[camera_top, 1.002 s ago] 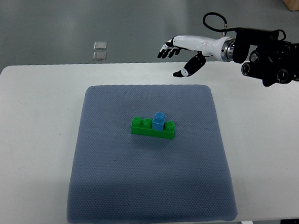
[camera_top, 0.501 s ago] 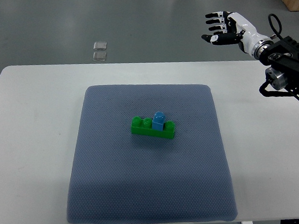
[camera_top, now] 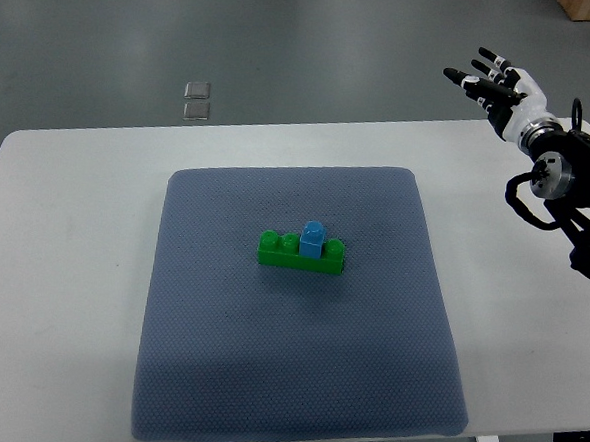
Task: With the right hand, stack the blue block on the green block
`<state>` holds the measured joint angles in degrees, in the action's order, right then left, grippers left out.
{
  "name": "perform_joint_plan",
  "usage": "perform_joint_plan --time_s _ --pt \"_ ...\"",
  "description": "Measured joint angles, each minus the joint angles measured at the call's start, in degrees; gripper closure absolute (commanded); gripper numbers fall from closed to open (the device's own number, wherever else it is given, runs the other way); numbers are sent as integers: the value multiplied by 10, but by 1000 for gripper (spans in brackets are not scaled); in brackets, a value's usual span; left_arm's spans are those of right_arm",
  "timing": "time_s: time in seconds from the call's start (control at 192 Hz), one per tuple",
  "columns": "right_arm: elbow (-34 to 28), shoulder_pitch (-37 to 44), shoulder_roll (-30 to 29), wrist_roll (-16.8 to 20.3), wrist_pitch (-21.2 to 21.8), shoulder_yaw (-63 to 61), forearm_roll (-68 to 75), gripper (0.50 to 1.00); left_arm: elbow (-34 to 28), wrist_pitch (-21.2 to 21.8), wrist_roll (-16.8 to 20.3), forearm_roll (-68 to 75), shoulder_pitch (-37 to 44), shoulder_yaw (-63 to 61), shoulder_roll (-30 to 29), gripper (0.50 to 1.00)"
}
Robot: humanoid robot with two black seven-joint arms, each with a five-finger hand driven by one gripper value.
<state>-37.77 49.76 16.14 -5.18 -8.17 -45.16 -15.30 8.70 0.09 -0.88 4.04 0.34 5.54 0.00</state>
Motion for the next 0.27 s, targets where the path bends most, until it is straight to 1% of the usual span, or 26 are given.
perform_joint_plan --time_s 0.141,0.271 --pt "1 -34 -28 3 -7 -76 -45 570 0 0 0 0 0 0 0 500" --pt "-6 -57 -59 0 -7 -153 -58 570 0 0 0 0 0 0 0 500"
